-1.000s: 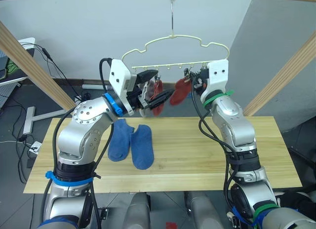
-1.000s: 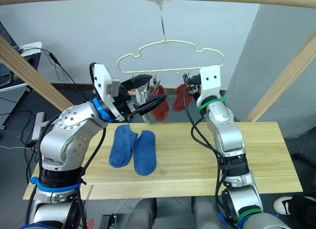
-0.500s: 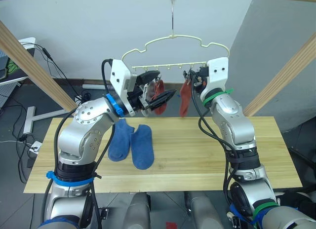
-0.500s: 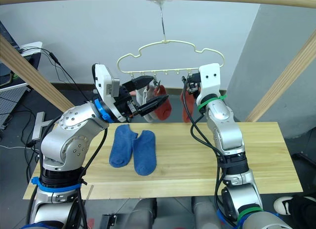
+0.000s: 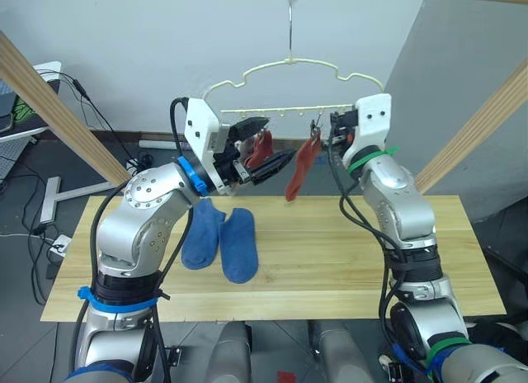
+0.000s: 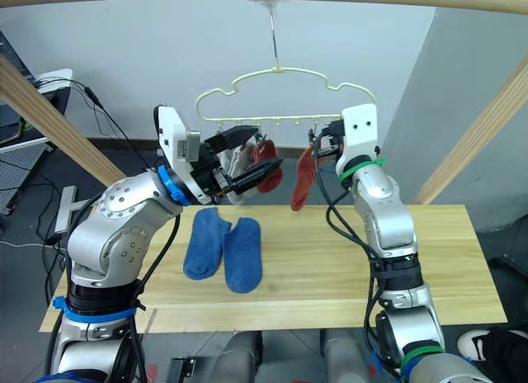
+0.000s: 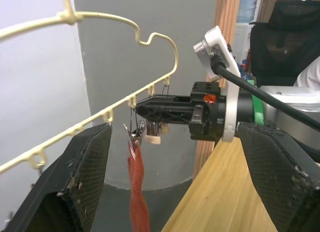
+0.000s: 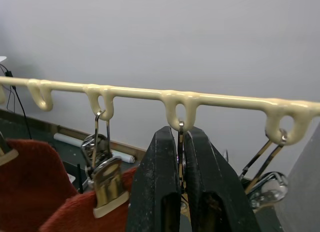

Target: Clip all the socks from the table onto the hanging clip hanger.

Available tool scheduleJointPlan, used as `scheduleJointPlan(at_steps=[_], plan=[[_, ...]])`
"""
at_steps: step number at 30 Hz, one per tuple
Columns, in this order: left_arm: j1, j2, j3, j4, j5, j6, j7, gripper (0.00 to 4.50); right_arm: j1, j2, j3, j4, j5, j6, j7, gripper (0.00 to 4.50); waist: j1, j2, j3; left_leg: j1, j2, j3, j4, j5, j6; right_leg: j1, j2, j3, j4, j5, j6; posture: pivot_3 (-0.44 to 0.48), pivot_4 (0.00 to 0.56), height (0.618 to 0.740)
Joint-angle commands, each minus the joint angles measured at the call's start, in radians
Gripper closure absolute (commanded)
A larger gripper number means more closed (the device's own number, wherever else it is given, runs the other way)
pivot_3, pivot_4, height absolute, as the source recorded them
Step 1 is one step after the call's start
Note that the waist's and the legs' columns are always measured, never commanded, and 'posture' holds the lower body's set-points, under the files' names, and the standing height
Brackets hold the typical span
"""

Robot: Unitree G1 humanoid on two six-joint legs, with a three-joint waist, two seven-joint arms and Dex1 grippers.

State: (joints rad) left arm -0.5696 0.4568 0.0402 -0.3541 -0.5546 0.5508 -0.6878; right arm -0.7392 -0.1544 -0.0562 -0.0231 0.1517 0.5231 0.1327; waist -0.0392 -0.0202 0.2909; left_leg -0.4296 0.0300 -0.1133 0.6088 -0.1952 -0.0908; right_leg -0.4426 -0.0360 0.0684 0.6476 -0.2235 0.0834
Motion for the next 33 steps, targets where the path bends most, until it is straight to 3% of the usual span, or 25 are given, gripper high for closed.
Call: scheduleJointPlan(at_steps=[1,8,9,14,17,23,28,33], plan=[[0.02,0.012,-0.022,-0.043,0.012,-0.028,-0.015,0.33,-0.023,0.0,-0.058,-0.027,0.071,0.069,0.015,4.47,0.001,0.0,0.0,0.0,0.0,0.0,0.0,0.0,0.0,0.0,0.0,0.0,0.0,0.0,0.0,0.084,0.308,0.74],[0.212,0.021,-0.103,0.032,0.223,-0.124,0.08,0.33,-0.066,-0.042,-0.128,-0.073,0.247,0.341,0.075,4.47,0.007,0.0,0.0,0.001,0.0,0.0,0.0,0.0,0.0,0.001,0.0,0.001,0.0,0.0,0.0,0.066,0.315,0.74],[0.246,0.018,-0.107,0.049,0.243,-0.126,0.096,0.17,-0.069,-0.049,-0.129,-0.082,0.264,0.364,0.084,4.5,0.007,0.001,0.001,0.001,0.0,0.0,0.0,0.0,0.0,0.001,0.0,0.001,0.0,0.0,0.0,0.056,0.317,0.74],[0.313,0.005,-0.125,0.094,0.304,-0.149,0.126,0.17,-0.068,-0.073,-0.122,-0.101,0.289,0.403,0.093,4.5,0.01,0.001,0.002,0.001,0.0,0.0,0.0,0.0,0.0,0.001,0.0,0.0,0.0,-0.001,0.001,0.056,0.317,0.74],[0.36,-0.035,-0.147,0.205,0.38,-0.173,0.198,0.17,-0.057,-0.087,-0.115,-0.108,0.295,0.418,0.098,4.5,0.009,0.001,0.002,0.002,0.0,0.001,0.0,0.0,0.0,0.001,0.0,0.001,0.0,-0.001,0.001,0.056,0.317,0.74],[0.374,-0.088,-0.172,0.341,0.442,-0.215,0.232,0.17,-0.06,-0.085,-0.115,-0.11,0.302,0.425,0.081,4.5,0.01,0.001,0.003,0.001,0.0,0.0,0.0,0.0,0.0,0.001,0.0,0.0,0.0,-0.001,0.001,0.056,0.319,0.74],[0.312,-0.146,-0.187,0.543,0.516,-0.305,0.29,0.17,-0.057,-0.097,-0.12,-0.12,0.304,0.444,0.068,4.5,0.01,0.001,0.002,0.001,0.0,0.0,0.0,0.0,0.0,0.001,0.0,0.0,0.0,-0.001,0.001,0.041,0.315,0.74],[0.277,-0.173,-0.199,0.639,0.553,-0.349,0.302,0.17,-0.055,-0.105,-0.117,-0.132,0.305,0.457,0.064,4.5,0.007,0.001,0.002,0.001,0.0,0.001,0.0,0.0,0.0,0.001,0.0,0.0,0.0,0.0,0.0,0.021,0.311,0.74]])
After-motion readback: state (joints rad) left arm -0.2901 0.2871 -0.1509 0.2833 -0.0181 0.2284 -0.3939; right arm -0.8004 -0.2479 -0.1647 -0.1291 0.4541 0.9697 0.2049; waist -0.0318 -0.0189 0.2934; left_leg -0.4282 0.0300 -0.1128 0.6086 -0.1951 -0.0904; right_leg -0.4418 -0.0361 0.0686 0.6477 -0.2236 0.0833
